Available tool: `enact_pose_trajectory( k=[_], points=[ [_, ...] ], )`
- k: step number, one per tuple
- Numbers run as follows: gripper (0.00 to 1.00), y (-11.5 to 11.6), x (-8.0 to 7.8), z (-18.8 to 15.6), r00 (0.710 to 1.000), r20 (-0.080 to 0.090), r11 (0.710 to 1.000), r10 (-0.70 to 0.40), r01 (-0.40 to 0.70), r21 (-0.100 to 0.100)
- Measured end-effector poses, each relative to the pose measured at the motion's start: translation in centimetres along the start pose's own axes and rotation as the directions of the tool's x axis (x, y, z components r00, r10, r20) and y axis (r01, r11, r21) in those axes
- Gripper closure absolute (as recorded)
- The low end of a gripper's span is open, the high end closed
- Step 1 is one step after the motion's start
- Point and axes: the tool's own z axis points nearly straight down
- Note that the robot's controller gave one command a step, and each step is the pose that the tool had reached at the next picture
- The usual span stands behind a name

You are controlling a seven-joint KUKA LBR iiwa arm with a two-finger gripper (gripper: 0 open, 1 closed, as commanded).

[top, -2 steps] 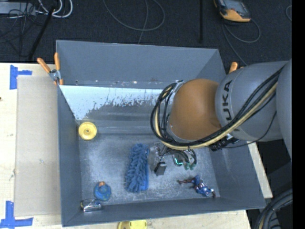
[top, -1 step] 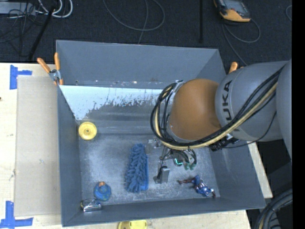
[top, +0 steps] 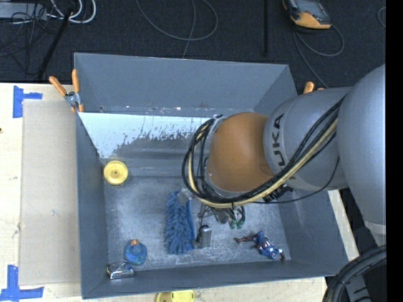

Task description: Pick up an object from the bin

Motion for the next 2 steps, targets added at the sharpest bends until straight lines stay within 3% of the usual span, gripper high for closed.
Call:
enact_pose_trajectory(
  k=[1,2],
  points=[
    [1.0,2.91,3.26,3.58,0.986,-0.002,0.986,-0.165,0.165,-0.005],
    [1.0,2.91,3.26,3.58,0.986,-0.002,0.986,-0.165,0.165,-0.005]
  ],
)
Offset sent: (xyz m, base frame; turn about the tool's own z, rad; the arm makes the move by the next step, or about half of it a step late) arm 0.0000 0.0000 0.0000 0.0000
